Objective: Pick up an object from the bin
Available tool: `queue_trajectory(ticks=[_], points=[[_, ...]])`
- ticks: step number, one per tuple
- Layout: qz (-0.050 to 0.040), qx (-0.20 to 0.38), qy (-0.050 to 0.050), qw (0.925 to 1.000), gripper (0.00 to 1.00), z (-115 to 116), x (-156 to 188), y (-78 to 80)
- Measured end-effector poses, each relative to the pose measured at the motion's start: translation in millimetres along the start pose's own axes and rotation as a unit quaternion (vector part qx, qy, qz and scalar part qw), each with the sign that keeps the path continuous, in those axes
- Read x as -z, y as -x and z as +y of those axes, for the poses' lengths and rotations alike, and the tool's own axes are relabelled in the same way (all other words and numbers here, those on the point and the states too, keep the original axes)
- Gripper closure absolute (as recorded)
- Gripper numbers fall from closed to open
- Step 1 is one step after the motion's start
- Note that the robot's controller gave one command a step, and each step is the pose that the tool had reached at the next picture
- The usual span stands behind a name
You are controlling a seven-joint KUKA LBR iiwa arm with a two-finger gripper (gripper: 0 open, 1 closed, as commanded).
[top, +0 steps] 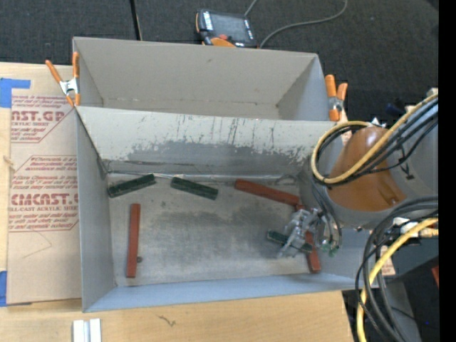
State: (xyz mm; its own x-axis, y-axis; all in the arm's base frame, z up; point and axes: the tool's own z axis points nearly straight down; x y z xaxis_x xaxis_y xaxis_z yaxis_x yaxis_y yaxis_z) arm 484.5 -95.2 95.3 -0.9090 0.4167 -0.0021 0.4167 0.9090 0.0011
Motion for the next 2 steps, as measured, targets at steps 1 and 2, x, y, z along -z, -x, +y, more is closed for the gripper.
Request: queue_trajectory(ticks=[1, 2], points=[[0.0010, 0.000, 0.000, 1.0000, 1.00, 0.2, 3.8, -0.2], [0.0009, 0.000, 0.000, 1.0000, 1.00, 0.7, 12.6, -0.5]])
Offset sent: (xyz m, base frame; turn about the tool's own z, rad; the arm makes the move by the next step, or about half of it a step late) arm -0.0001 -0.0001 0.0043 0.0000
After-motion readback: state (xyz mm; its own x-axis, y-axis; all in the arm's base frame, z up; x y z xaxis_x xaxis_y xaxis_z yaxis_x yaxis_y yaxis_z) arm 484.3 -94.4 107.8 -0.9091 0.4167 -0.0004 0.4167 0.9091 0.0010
